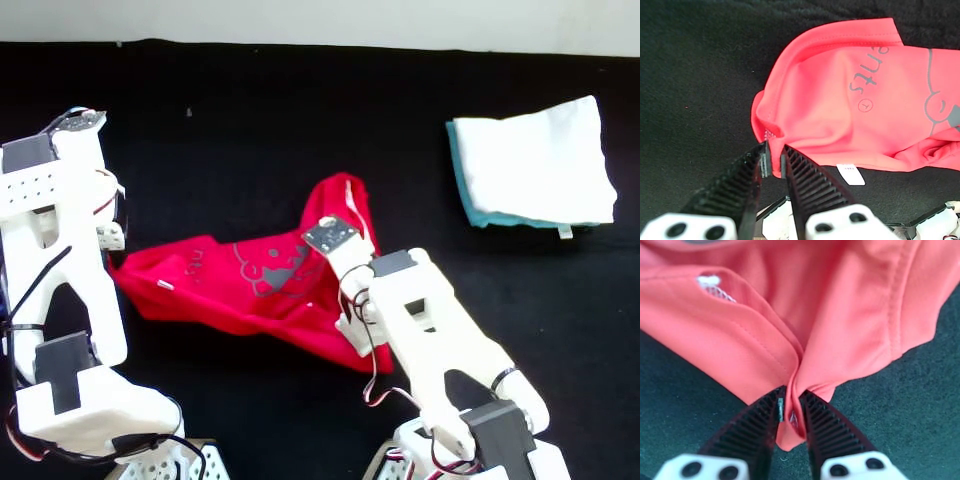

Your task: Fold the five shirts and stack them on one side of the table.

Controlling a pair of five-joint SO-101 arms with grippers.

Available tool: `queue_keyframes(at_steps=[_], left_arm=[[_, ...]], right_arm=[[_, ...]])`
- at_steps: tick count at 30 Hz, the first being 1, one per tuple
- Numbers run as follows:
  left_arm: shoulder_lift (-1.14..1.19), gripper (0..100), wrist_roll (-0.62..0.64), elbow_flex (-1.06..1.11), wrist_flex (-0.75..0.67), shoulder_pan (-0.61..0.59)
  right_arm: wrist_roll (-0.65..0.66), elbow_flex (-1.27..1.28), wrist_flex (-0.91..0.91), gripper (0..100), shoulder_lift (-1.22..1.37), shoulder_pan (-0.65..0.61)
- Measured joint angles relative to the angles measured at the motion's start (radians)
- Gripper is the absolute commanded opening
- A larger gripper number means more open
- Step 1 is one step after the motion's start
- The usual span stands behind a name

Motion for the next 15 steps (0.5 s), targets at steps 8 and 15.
queue_keyframes(at_steps=[8,15], left_arm=[[0.000,1,0.000,0.000,0.000,0.000],[0.000,1,0.000,0.000,0.000,0.000]], right_arm=[[0.000,-0.058,0.083,8.5,0.000,0.000],[0.000,-0.107,0.176,8.4,0.000,0.000]])
